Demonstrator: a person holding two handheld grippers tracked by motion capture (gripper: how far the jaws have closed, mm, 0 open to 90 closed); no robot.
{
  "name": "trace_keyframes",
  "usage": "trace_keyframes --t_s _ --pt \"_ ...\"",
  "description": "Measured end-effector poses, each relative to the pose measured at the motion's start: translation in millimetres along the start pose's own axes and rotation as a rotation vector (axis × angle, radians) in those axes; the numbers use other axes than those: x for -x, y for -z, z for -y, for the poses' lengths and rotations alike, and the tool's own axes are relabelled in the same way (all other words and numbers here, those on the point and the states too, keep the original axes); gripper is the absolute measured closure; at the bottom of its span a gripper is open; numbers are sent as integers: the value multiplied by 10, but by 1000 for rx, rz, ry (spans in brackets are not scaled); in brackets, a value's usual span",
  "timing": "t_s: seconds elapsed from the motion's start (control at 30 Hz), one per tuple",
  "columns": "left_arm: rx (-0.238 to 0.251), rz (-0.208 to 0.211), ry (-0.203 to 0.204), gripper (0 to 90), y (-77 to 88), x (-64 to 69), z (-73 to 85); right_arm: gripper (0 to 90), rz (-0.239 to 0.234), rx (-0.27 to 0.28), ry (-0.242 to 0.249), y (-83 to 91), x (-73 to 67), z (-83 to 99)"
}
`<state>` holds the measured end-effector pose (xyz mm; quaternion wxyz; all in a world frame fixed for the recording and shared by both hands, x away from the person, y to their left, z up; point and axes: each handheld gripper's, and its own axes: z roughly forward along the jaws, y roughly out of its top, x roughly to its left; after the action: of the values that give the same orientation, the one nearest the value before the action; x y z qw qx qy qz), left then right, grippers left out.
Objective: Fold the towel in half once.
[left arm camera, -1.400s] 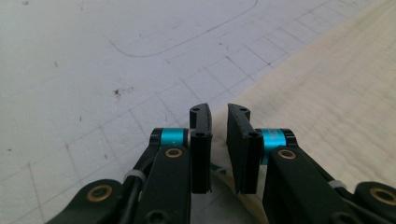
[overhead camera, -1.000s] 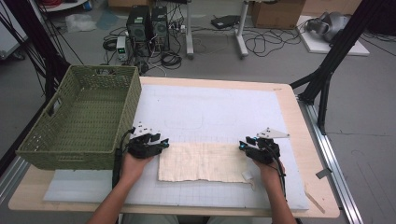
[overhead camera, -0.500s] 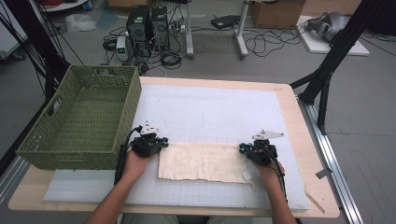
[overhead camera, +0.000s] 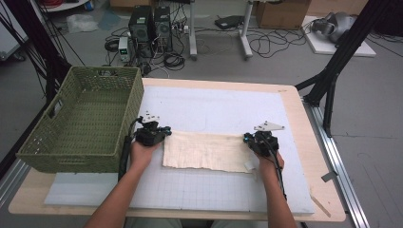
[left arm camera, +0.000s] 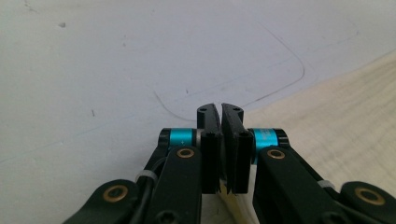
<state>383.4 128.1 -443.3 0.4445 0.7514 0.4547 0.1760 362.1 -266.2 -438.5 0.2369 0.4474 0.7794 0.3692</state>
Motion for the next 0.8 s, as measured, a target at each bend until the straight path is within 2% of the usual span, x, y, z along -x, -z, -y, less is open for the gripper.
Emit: trace_keyframes --t_s 0.03,0.13,0.2,0.23,0.33,0.4,0.43,0.47,0.53,0.6,0.7,0.8 --pt "9 -3 -3 825 9 3 -3 839 6 -1 8 -18 -4 -10" --pt "47 -14 14 617 74 -17 -25 705 31 5 1 -13 -26 -14" --pt "71 -28 22 556 136 -28 -26 635 38 26 -14 39 -6 -9" --pt "81 -21 25 510 160 -22 -24 625 35 41 -24 76 7 -7" --pt "103 15 8 497 224 41 11 625 16 76 -32 196 32 2" --pt "121 35 7 498 271 74 46 626 -10 82 -14 255 7 17" --pt "113 53 4 497 296 81 49 626 -29 82 3 275 -11 31" --pt "114 66 4 486 319 97 51 622 -56 77 14 291 -37 50" --pt "163 88 -1 470 391 127 70 617 -91 54 40 313 -103 101" --pt "185 108 10 460 444 138 83 617 -134 30 56 306 -156 166" --pt "196 136 9 428 491 148 103 618 -148 -11 65 272 -201 269" --pt "209 165 2 395 530 170 123 619 -128 -26 56 253 -183 328"
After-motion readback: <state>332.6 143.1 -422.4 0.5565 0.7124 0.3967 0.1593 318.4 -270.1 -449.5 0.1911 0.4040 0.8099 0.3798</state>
